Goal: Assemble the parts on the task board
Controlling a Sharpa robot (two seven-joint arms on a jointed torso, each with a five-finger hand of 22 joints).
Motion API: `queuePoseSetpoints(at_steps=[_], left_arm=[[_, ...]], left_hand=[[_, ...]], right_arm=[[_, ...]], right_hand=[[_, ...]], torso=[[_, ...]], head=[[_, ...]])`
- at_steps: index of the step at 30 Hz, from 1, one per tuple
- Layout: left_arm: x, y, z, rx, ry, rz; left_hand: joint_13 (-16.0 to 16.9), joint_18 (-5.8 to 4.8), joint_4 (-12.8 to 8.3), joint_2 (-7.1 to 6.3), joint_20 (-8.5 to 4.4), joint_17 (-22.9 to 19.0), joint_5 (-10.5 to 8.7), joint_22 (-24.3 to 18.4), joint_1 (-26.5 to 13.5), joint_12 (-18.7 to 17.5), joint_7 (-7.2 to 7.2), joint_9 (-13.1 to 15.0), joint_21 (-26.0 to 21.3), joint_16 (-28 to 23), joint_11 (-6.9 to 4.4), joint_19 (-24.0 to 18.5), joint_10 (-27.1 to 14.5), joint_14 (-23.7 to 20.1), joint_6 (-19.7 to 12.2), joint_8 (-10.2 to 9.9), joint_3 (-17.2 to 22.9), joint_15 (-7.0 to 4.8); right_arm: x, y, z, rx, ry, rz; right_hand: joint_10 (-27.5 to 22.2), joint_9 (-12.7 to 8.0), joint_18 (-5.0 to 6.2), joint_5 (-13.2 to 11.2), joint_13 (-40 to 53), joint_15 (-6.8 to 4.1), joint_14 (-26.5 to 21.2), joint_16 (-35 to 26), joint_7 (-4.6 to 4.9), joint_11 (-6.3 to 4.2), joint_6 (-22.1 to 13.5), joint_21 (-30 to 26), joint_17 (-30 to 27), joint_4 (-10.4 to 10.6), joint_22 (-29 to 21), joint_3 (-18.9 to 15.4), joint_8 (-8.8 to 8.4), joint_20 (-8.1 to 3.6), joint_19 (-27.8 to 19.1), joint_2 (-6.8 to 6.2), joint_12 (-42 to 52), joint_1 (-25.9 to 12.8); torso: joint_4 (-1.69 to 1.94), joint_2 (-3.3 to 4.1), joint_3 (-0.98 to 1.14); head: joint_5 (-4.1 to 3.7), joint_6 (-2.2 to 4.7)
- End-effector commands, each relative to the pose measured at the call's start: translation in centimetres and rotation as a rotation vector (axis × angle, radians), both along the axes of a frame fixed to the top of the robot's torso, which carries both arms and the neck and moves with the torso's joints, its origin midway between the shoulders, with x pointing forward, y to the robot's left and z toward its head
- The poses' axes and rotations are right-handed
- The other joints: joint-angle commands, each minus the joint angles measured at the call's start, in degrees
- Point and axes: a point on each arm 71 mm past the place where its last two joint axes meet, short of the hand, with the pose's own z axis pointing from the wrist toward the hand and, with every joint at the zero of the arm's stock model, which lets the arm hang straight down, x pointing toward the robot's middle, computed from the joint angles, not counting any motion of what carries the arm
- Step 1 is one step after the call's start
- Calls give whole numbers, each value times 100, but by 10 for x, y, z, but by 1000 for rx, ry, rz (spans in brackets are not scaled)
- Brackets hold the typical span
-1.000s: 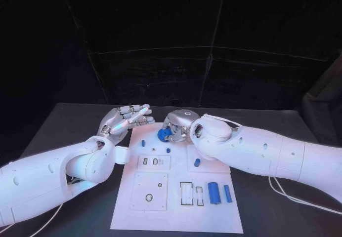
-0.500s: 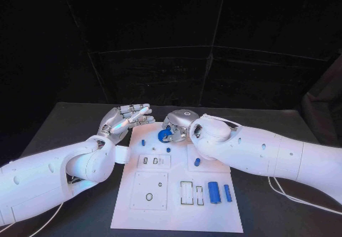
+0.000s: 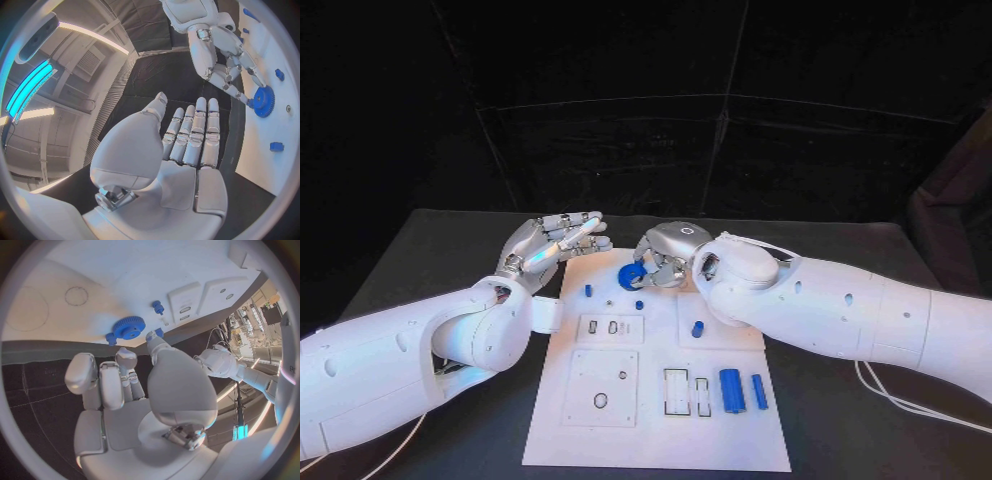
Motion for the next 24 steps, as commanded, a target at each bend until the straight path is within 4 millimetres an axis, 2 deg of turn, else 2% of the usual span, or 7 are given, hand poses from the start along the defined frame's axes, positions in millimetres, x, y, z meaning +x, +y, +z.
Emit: queuePoseSetpoints(at_steps=[1,11,16,19,20,22,24], left_arm=[[0,-1,2,-6,-12,-14],[2,2,1,-3,-14,-5],[4,2,0,-3,-14,-7],[5,2,-1,-2,-11,-7],[5,2,-1,-1,-10,-7],[6,2,-1,-1,-9,-7],[6,2,-2,-1,-8,-7]], left_hand=[[-6,72,-49,57,-10,-7,2,-5,-6,-31,119,-6,-34,-24,19,40,18,35,27,-20,0,10],[-7,72,-55,58,-10,-10,2,-9,-10,-38,120,-6,-39,-30,20,41,15,33,28,-26,-1,11],[-7,72,-55,58,-10,-10,2,-9,-10,-38,120,-6,-39,-30,20,41,15,33,28,-26,-1,11],[-6,72,-58,58,-10,-10,2,-10,-9,-39,119,-6,-40,-31,20,43,16,34,29,-27,-1,11],[-6,72,-58,58,-10,-10,2,-10,-9,-39,119,-6,-40,-31,20,43,16,34,29,-27,-1,11],[-6,72,-58,58,-10,-10,2,-10,-9,-39,119,-6,-40,-31,20,43,16,34,29,-27,-1,11],[-6,72,-58,58,-10,-10,2,-10,-9,-39,119,-6,-40,-31,20,43,16,34,29,-27,-1,11]], right_arm=[[-6,-15,10,124,-47,18],[-18,-110,13,244,72,-81],[-15,-140,12,245,73,-113],[-14,-152,9,242,72,-129],[-14,-156,8,240,73,-133],[-15,-162,5,237,75,-142],[-15,-167,3,233,78,-151]], right_hand=[[40,9,-26,97,9,28,240,10,-7,-27,73,13,1,-16,2,-32,31,12,13,80,38,70],[7,-4,-25,587,-15,-5,232,-1,-32,-63,112,13,-7,-365,-8,6,8,-22,-1,21,-23,572],[-11,-12,-24,683,-49,-4,225,-20,-26,-60,76,6,-32,-438,-21,-3,-8,-23,-11,-14,-72,645],[-21,-16,-19,735,-67,-2,219,-35,-21,-57,50,-5,-55,-462,-49,-15,-16,-22,-26,-38,-97,665],[-25,-18,-17,747,-72,-1,218,-40,-20,-56,39,-9,-61,-470,-58,-17,-18,-22,-31,-44,-104,673],[-28,-20,-16,757,-78,0,216,-44,-18,-54,28,-12,-67,-477,-64,-20,-21,-21,-34,-50,-112,680],[-30,-21,-16,764,-81,1,215,-47,-15,-52,15,-14,-72,-484,-68,-27,-23,-20,-37,-61,-117,684]], torso=[[-28,-13,10],[-139,-71,70],[-175,-93,107],[-193,-93,142],[-185,-87,126],[-192,-86,128],[-186,-91,109]], head=[[-6,11],[-59,34],[-111,46],[-118,43],[-130,59],[-132,70],[-157,61]])
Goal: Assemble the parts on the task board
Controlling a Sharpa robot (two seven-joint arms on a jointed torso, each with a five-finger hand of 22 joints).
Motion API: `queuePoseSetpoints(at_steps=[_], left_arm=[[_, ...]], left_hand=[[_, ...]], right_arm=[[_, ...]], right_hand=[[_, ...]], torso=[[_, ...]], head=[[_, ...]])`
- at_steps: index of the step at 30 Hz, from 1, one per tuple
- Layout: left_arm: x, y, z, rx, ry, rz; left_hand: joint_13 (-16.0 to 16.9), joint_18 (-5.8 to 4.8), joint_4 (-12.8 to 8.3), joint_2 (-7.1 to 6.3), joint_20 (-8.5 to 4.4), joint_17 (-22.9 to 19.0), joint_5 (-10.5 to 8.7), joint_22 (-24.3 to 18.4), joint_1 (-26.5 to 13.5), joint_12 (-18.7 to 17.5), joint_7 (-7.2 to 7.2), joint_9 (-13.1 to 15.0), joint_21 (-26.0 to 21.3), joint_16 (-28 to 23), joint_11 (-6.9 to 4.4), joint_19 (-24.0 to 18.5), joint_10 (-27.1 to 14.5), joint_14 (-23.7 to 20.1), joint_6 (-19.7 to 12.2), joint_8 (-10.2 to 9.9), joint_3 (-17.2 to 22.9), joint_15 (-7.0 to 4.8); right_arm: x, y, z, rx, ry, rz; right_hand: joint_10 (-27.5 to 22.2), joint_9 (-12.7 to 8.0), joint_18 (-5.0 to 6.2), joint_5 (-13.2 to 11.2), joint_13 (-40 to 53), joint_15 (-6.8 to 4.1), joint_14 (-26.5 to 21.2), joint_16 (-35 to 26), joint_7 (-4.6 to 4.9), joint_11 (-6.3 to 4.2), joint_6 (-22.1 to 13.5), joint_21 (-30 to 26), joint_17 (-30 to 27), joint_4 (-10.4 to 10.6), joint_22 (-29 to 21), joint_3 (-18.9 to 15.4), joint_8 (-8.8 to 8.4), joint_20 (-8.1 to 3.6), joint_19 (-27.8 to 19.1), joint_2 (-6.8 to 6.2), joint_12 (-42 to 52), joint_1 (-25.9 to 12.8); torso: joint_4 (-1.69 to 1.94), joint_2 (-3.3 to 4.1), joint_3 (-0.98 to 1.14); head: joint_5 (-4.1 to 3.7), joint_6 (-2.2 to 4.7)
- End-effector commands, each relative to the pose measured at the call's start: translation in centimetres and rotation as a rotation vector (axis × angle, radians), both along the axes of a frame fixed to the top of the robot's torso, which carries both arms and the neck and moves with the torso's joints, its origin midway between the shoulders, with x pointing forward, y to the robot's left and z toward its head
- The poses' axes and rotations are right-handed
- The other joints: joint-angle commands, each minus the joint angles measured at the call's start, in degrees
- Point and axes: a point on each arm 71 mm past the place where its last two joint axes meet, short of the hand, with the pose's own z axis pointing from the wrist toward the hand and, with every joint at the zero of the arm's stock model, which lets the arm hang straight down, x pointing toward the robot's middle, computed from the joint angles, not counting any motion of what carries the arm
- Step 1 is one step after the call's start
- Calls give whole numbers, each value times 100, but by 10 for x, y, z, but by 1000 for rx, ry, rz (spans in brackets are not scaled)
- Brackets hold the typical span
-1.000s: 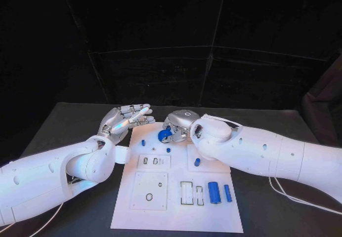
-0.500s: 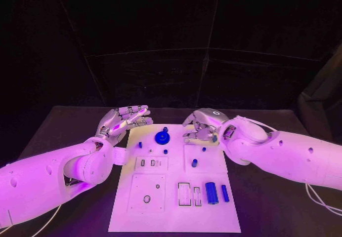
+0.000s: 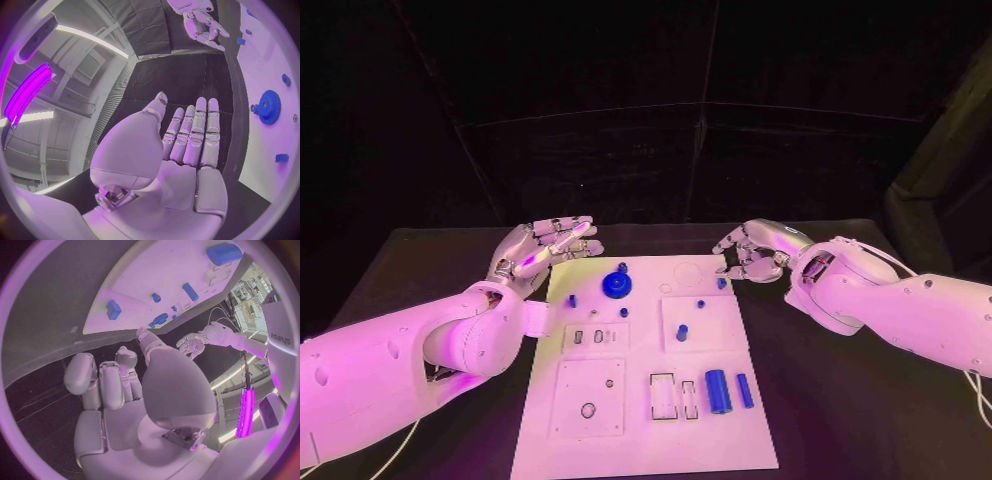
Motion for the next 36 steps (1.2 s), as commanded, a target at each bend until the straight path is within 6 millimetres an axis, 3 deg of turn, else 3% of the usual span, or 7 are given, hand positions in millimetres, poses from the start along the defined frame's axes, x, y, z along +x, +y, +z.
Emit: queuePoseSetpoints(at_steps=[1,5,11,21,36], left_arm=[[0,-1,1,-6,-7,-17],[1,-1,0,-5,-6,-17],[2,-2,-1,-4,-3,-18],[4,1,-2,-1,0,-13],[4,2,-1,0,-1,-10]], left_hand=[[-6,72,-27,58,-10,-6,2,-5,-9,-40,119,-6,-19,-31,20,43,16,34,29,-27,-1,11],[-6,72,-27,58,-10,-6,2,-5,-9,-40,119,-6,-19,-31,20,43,16,34,29,-27,-1,11],[-7,72,-34,61,-9,-7,2,-8,-8,-45,122,-7,-22,-35,21,45,13,36,28,-32,1,12],[-7,72,-34,61,-9,-7,2,-8,-8,-45,122,-7,-22,-35,21,45,13,36,28,-32,1,12],[-7,72,-34,61,-9,-7,2,-8,-8,-45,122,-7,-22,-35,21,45,13,36,28,-32,1,12]], right_arm=[[0,-4,0,32,-9,19],[0,-11,-7,19,9,11],[-1,-13,-21,-8,40,14],[2,-13,-31,-31,59,10],[8,-11,-39,-39,54,-4]], right_hand=[[-28,-7,-16,28,-4,2,215,-22,0,-8,-52,-14,-6,-52,-5,-5,-37,-20,-37,-23,-28,60],[-28,-7,-16,34,-3,3,215,-23,2,-7,-63,-15,-6,-58,-7,-14,-37,-19,-38,-36,-29,64],[-26,-6,-15,38,1,4,214,-23,1,-7,-60,-17,-5,-63,-11,-18,-33,-18,-41,-44,-25,68],[-25,-3,-15,47,3,4,213,-27,-1,-7,-53,-18,-11,-68,-13,-20,-25,-17,-42,-44,-23,74],[5,13,-18,94,31,-3,223,-11,-12,-19,8,-11,26,-100,8,50,10,-21,-30,75,4,135]], torso=[[-16,-7,-5],[-14,-8,-17],[-21,-15,1],[-20,-14,-22],[-25,-13,-23]], head=[[-29,-7],[-48,-9],[-31,-35],[-30,-59],[-17,-82]])
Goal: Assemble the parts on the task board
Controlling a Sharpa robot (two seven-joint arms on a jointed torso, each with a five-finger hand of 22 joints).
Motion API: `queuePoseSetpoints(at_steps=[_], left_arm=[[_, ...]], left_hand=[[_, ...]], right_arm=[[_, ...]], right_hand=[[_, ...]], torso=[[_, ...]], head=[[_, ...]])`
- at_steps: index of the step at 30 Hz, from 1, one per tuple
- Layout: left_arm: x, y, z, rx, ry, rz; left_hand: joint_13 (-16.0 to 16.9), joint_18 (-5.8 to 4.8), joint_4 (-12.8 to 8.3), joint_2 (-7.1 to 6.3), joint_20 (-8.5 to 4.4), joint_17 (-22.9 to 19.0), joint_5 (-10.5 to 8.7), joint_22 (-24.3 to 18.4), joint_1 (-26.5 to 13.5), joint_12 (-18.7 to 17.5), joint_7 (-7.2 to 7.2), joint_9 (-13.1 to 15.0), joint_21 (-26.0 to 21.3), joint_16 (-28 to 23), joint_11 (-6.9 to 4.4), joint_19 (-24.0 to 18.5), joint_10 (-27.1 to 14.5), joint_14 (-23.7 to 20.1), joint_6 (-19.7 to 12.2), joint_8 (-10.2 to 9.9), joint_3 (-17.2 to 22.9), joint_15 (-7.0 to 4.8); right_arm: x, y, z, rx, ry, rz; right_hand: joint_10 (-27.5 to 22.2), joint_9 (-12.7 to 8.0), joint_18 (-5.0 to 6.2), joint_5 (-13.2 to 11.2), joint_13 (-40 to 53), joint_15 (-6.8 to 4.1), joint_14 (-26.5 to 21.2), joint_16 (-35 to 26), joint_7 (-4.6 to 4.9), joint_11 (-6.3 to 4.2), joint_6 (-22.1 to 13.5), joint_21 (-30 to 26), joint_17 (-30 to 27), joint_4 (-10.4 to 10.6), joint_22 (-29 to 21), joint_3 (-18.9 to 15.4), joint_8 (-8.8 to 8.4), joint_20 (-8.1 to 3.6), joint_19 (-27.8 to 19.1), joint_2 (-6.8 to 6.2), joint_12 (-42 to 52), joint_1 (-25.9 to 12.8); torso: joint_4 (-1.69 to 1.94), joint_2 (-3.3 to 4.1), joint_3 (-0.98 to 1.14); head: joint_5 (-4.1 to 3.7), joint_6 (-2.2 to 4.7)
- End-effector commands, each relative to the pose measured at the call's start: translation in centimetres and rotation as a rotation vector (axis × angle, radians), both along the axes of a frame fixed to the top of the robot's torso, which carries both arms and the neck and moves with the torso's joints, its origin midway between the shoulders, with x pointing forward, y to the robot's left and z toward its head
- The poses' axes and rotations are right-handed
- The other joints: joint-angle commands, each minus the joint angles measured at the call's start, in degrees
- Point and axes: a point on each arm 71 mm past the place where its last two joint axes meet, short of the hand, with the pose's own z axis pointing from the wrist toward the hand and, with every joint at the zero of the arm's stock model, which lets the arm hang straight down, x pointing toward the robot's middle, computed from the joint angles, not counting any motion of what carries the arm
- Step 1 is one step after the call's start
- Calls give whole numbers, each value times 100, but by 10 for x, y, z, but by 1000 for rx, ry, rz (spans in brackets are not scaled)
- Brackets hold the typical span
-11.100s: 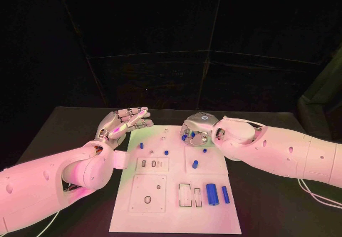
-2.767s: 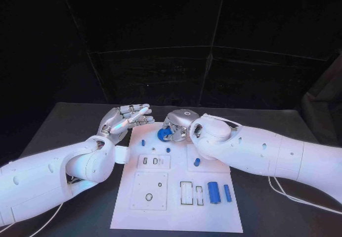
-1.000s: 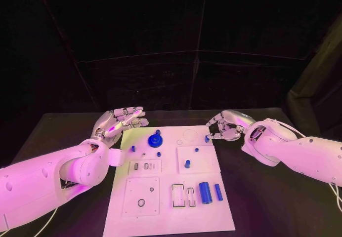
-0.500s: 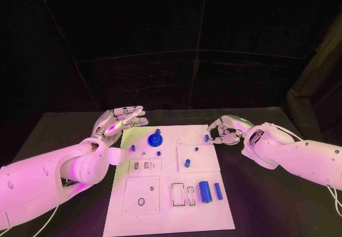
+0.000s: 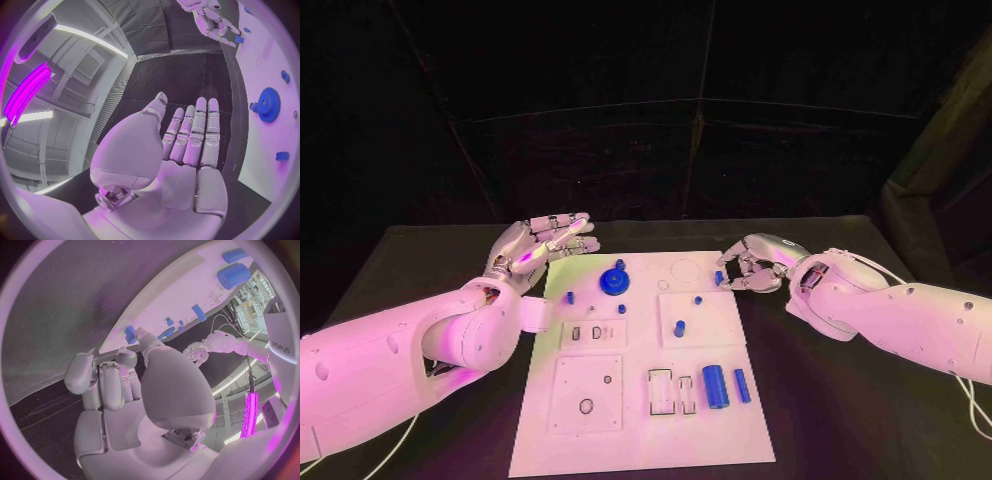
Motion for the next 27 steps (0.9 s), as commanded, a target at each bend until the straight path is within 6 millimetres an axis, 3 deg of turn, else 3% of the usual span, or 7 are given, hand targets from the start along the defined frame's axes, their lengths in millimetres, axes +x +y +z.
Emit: queuePoseSetpoints(at_steps=[1,19,27], left_arm=[[0,-1,2,-4,-9,-13],[1,0,1,-2,-10,-7],[2,1,1,0,-10,-5]], left_hand=[[-7,73,-35,61,-9,-8,2,-9,-8,-21,122,-7,-22,-35,21,45,13,36,28,-32,1,12],[-7,73,-50,65,-9,-11,2,-15,-5,-32,124,-8,-29,-42,24,49,8,38,26,-43,4,13],[-7,73,-61,72,-9,-12,3,-18,2,-37,124,-8,-32,-46,24,52,8,40,27,-47,10,13]], right_arm=[[1,1,0,-6,-6,10],[2,7,-9,-8,23,24],[1,9,-11,-2,25,27]], right_hand=[[8,9,-19,25,13,-4,223,-10,-13,-21,55,-9,10,-15,10,31,13,1,-6,35,7,47],[79,49,-34,-45,100,-40,250,54,-69,-68,384,28,125,-75,93,123,149,-29,42,122,99,-4],[121,50,-40,-51,151,-56,264,92,-89,-89,472,45,190,-89,130,176,172,-43,61,180,155,-20]], torso=[[-9,1,-3],[-16,1,7],[-9,0,1]], head=[[10,-12],[19,-64],[-4,-69]])
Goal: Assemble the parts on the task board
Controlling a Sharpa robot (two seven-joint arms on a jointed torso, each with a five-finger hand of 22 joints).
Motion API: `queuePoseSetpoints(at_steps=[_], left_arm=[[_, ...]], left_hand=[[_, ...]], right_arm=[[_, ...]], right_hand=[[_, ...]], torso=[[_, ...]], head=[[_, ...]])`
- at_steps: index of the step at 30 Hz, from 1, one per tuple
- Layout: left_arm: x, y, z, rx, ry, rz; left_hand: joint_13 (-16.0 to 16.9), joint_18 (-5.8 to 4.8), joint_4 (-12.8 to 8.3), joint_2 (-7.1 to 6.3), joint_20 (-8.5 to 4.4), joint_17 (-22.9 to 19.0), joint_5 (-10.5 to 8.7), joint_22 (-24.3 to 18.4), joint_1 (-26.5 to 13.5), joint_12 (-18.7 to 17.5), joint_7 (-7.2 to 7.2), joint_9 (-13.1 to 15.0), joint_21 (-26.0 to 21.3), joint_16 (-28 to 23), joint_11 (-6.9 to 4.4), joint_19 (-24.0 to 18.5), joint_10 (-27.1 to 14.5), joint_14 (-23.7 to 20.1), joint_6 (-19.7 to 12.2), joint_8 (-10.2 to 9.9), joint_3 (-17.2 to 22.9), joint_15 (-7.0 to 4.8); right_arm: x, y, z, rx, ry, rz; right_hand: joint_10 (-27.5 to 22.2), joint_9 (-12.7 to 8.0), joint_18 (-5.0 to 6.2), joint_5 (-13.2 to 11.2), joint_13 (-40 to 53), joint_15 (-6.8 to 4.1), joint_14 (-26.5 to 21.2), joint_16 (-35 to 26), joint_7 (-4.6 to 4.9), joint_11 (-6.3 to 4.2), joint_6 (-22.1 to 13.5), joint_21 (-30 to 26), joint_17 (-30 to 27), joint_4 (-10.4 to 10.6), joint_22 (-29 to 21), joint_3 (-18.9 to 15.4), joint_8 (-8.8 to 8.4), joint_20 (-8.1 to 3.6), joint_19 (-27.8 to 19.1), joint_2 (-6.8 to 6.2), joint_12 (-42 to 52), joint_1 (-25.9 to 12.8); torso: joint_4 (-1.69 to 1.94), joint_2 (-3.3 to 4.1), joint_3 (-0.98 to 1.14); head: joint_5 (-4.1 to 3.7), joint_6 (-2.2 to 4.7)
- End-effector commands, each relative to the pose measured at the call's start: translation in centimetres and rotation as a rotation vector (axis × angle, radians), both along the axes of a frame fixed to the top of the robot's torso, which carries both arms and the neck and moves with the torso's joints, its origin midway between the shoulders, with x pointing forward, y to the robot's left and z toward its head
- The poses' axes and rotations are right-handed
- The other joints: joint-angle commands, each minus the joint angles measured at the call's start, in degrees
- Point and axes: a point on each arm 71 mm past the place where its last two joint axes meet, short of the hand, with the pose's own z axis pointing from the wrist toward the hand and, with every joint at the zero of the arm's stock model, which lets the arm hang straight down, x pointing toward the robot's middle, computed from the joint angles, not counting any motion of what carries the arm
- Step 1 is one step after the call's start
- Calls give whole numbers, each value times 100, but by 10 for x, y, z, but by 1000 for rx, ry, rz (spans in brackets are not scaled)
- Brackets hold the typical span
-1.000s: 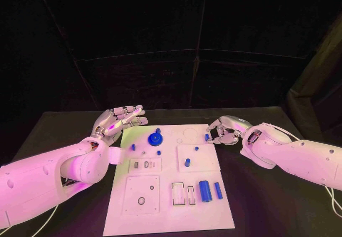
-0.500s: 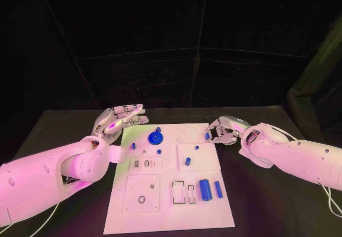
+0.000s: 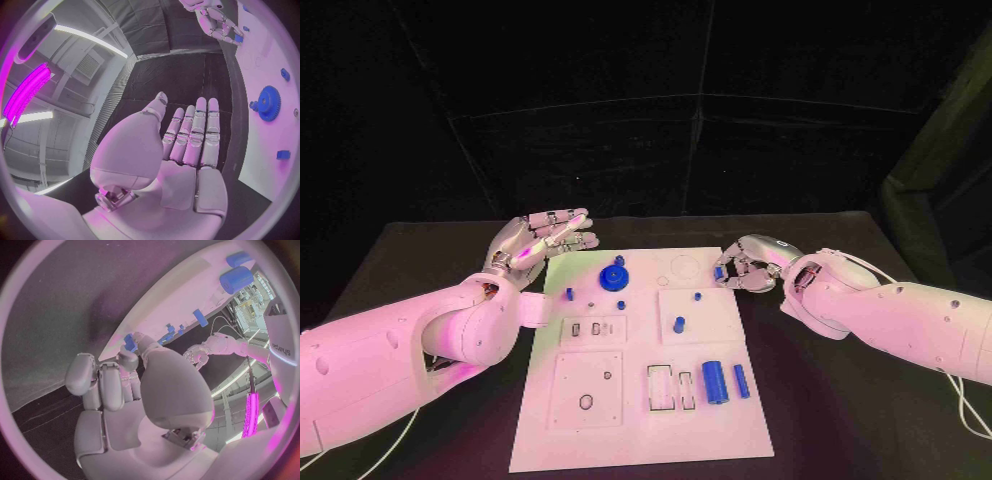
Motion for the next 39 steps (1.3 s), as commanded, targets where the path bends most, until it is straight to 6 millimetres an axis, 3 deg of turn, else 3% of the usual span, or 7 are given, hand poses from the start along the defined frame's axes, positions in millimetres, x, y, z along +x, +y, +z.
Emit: queuePoseSetpoints(at_steps=[1,13,18,23,29,36,39], left_arm=[[0,-1,1,-3,-10,-10],[1,-1,1,-2,-8,-9],[1,0,1,-2,-6,-11],[0,0,1,-1,-5,-10],[1,2,1,-2,-7,-10],[2,3,1,-3,-6,-11],[3,4,0,-1,-6,-8]], left_hand=[[-7,73,-34,76,7,-7,3,-10,5,-40,125,-8,-34,-26,24,38,8,41,27,-27,14,13],[-7,73,-34,76,7,-7,3,-10,5,-40,125,-8,-34,-26,24,38,8,42,28,-27,14,13],[-7,73,-34,76,7,-7,3,-10,5,-40,125,-8,-34,-26,24,38,8,42,28,-27,14,13],[-7,73,-34,76,7,-7,3,-10,5,-40,125,-8,-34,-26,24,38,8,42,28,-27,14,13],[-7,73,-47,84,7,-9,2,-14,12,-46,124,-8,-39,-31,24,42,9,44,30,-33,21,13],[-6,73,-49,85,7,-9,3,-15,12,-47,123,-8,-40,-32,24,42,10,44,30,-33,22,13],[-6,73,-53,87,7,-10,3,-16,14,-47,121,-8,-41,-34,23,43,11,45,31,-35,24,13]], right_arm=[[0,2,0,2,2,14],[0,3,2,18,-21,12],[0,3,5,65,-41,-6],[-1,4,7,123,-37,-27],[-8,13,11,207,12,-62],[-15,42,21,242,72,-69],[-15,65,24,234,93,-46]], right_hand=[[42,5,-40,-57,18,-60,265,27,-13,-11,83,21,18,-10,7,71,44,-26,40,66,37,-8],[124,-3,-65,-713,144,-117,288,100,-90,-79,405,85,146,-183,145,604,93,-80,109,399,148,90],[237,23,-84,-792,336,-150,304,147,-153,-123,593,134,225,-266,254,857,152,-107,166,521,359,100],[272,29,-86,-772,409,-165,304,149,-170,-137,640,142,229,-307,262,961,157,-123,169,526,433,52],[260,28,-82,-669,412,-169,295,126,-169,-138,653,137,193,-330,238,1034,137,-132,154,460,415,-80],[258,26,-79,-649,417,-168,292,118,-166,-135,654,132,181,-327,221,1058,125,-133,145,440,412,-150],[260,28,-77,-635,426,-168,291,116,-171,-138,664,130,178,-333,213,1074,125,-133,140,435,418,-171]], torso=[[6,-2,-4],[3,-2,-6],[4,-7,-5],[4,-8,-4],[5,-31,-22],[31,-74,-57],[41,-103,-75]], head=[[-7,-4],[0,-22],[6,-37],[18,-49],[38,-61],[110,-101],[160,-112]])
